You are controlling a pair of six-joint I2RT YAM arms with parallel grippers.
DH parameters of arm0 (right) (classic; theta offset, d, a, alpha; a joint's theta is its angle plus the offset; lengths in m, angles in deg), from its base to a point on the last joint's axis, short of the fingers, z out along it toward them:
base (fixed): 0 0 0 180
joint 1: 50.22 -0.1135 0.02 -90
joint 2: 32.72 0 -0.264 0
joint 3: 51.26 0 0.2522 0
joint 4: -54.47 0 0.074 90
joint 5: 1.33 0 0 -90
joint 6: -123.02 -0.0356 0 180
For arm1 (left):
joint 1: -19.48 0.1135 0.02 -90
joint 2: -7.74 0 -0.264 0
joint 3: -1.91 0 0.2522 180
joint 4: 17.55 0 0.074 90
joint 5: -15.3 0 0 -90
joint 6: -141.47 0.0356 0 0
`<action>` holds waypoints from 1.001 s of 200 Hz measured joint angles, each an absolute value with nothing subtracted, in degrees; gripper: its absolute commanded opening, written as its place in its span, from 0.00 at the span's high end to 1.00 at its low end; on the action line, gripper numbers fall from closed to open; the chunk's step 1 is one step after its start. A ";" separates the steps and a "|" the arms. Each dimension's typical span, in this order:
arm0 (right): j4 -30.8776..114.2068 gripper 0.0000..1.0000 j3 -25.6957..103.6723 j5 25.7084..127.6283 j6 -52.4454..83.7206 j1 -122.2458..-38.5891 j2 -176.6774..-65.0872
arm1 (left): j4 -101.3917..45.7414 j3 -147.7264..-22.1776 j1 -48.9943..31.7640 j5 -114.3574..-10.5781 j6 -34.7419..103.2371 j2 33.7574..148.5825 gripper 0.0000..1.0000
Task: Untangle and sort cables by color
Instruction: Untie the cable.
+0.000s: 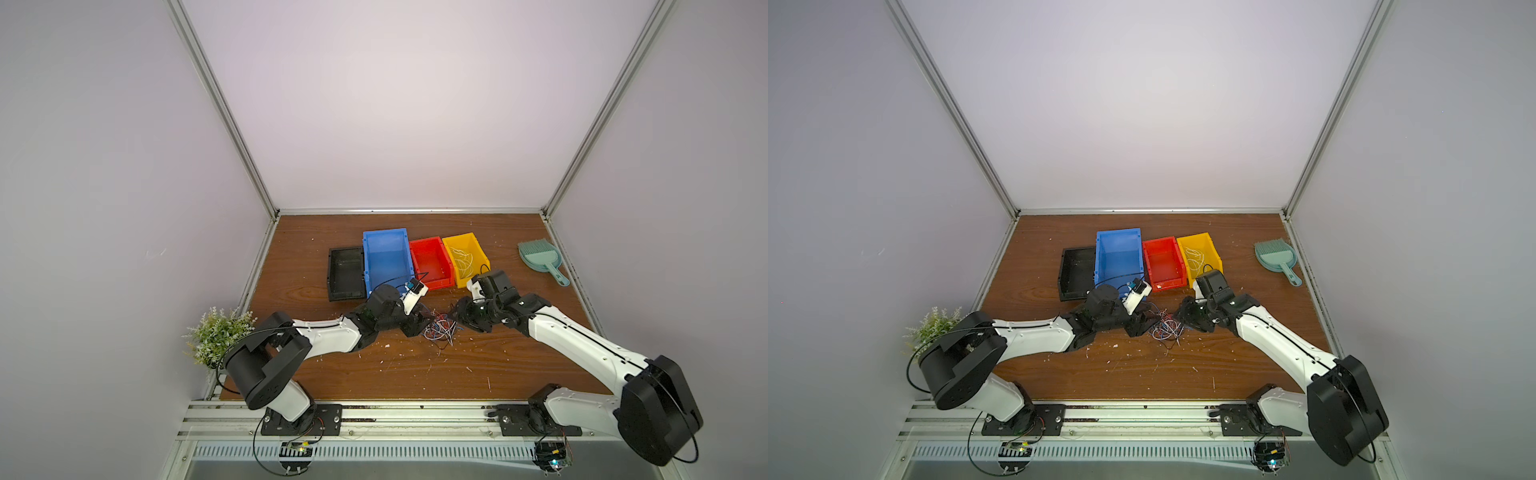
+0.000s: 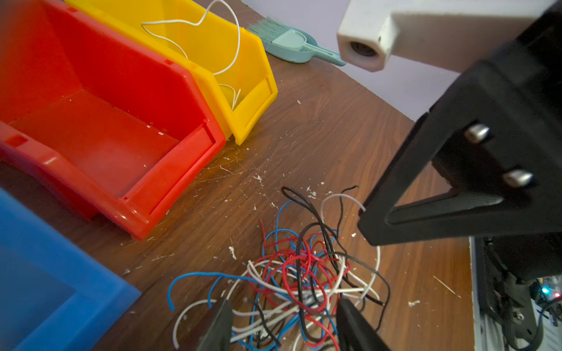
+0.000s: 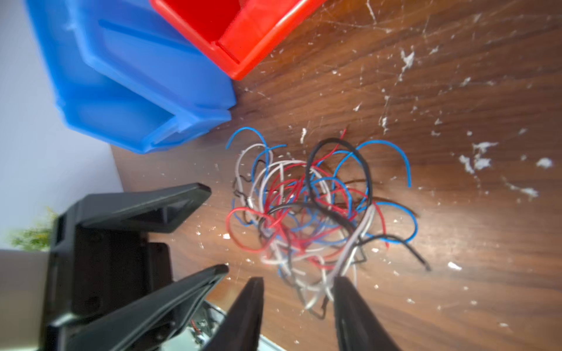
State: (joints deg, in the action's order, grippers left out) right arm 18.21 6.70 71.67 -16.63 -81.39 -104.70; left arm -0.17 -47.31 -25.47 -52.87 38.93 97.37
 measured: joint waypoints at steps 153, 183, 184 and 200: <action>16.03 1.00 15.29 77.75 -12.71 -84.21 -93.82 | 0.18 -53.91 -30.62 -61.99 42.69 106.72 0.44; 11.50 1.00 24.54 80.26 -9.48 -85.11 -93.12 | -1.35 -54.46 -30.73 -68.28 42.10 109.23 0.45; 11.20 1.00 25.00 80.37 -9.22 -85.13 -93.08 | -1.44 -54.46 -30.73 -68.39 42.01 109.28 0.45; 9.32 1.00 29.85 80.83 -6.97 -85.33 -93.03 | -1.96 -54.46 -30.73 -70.71 41.64 109.36 0.45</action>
State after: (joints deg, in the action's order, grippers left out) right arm 9.32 29.85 80.83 -6.97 -85.33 -93.03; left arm -1.96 -54.46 -30.73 -70.71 41.64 109.36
